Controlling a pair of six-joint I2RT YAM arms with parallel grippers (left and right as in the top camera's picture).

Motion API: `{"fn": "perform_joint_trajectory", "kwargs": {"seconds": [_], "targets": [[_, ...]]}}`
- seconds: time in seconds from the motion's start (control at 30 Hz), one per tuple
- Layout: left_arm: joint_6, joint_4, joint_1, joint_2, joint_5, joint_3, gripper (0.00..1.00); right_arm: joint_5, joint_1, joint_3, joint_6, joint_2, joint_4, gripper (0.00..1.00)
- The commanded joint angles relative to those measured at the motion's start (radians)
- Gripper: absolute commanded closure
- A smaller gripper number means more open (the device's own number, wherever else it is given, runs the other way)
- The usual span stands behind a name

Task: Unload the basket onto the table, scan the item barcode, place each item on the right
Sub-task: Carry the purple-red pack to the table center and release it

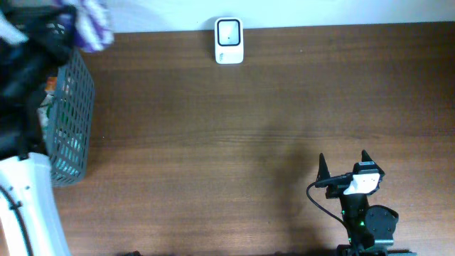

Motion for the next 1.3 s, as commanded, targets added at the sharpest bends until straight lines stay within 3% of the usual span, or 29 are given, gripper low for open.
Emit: {"fn": "perform_joint_trajectory", "kwargs": {"seconds": [0.0,0.07,0.13,0.23,0.5,0.57,0.63,0.7,0.9,1.03,1.13,1.27], "targets": [[-0.013,-0.216,-0.208,0.0,-0.461,0.001,1.0,0.002,-0.006,-0.008,-0.003,-0.005,-0.002,0.01],[-0.013,-0.289,-0.317,0.024,-0.649,0.001,1.0,0.002,-0.006,-0.008,-0.003,-0.005,-0.002,0.01],[-0.013,-0.318,-0.425,0.072,-0.725,0.001,1.0,0.002,-0.006,-0.008,-0.003,-0.005,-0.002,0.01],[-0.013,-0.326,-0.574,0.206,-0.756,0.001,1.0,0.002,-0.006,-0.008,-0.003,-0.005,-0.002,0.01],[-0.013,-0.283,-0.78,0.523,-0.756,0.001,0.97,0.002,-0.006,-0.008,-0.003,-0.005,-0.002,0.01],[-0.013,-0.233,-0.804,0.57,-0.755,0.001,0.79,0.002,-0.006,-0.008,-0.003,-0.005,-0.002,0.01],[-0.013,-0.213,-0.82,0.584,-0.755,0.001,0.51,0.002,-0.006,-0.008,-0.003,-0.005,-0.002,0.01],[0.058,-0.183,-0.822,0.577,-0.743,0.014,0.01,0.002,-0.006,-0.008,-0.003,-0.005,-0.002,0.01],[0.301,-0.257,-0.699,0.37,-0.705,0.173,0.01,0.002,-0.006,-0.008,-0.003,-0.005,-0.002,0.01],[0.333,-0.319,-0.521,0.179,-0.811,0.173,0.01,0.002,-0.006,-0.008,-0.003,-0.005,-0.002,0.01],[0.333,-0.393,-0.259,0.062,-0.88,0.173,0.01,0.002,-0.006,-0.008,-0.003,-0.005,-0.002,0.01],[0.333,-0.485,0.018,0.058,-0.877,0.173,0.01,0.002,-0.006,-0.008,-0.003,-0.005,-0.002,0.01]]}}
